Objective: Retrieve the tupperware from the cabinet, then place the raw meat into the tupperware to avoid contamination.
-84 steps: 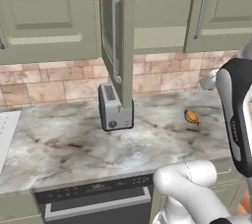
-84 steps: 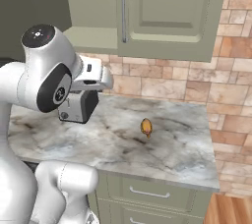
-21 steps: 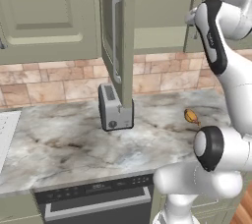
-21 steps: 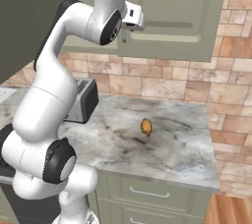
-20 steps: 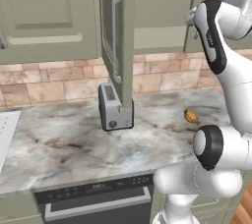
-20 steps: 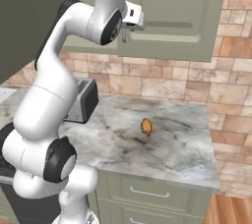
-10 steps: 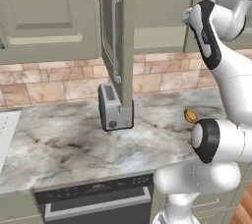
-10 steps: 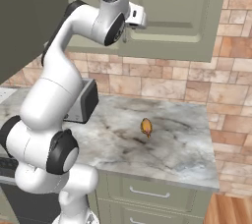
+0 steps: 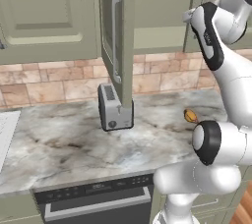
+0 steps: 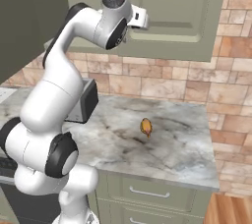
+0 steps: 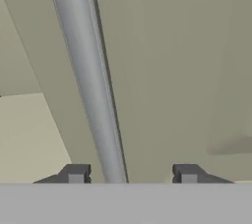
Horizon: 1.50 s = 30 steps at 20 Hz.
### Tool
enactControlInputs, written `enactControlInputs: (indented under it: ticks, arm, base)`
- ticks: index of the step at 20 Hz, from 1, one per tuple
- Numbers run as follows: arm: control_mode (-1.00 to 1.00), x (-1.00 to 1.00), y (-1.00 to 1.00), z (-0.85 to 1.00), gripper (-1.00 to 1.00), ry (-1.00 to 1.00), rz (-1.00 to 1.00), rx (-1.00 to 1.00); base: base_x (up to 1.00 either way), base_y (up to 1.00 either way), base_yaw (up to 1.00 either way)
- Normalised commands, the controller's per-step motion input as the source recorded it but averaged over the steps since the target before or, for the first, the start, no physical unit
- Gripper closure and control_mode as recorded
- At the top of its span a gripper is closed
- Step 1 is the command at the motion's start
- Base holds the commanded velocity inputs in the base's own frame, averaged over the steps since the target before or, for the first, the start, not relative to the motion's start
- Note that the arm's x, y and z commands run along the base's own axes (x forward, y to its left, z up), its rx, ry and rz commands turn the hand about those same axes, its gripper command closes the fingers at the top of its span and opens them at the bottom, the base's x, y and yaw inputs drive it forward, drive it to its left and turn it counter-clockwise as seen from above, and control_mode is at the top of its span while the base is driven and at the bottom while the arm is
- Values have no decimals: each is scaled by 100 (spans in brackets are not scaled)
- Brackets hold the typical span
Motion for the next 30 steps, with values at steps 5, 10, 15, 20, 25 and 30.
enactControlInputs:
  ticks: [5,10,15,20,25,30]
  arm:
    - [-100,13,2,-4,100,0,2,0]
    - [-100,-2,2,-14,100,5,1,0]
    - [-100,-45,-15,-19,100,7,0,0]
    - [-100,-79,-33,-16,100,2,2,0]
    - [-100,-77,-54,-18,100,0,6,4]
    - [-100,-63,-65,-6,100,1,11,5]
  base:
    - [0,0,0]
    - [0,0,0]
    - [0,0,0]
    - [0,0,0]
    - [0,0,0]
    - [0,0,0]
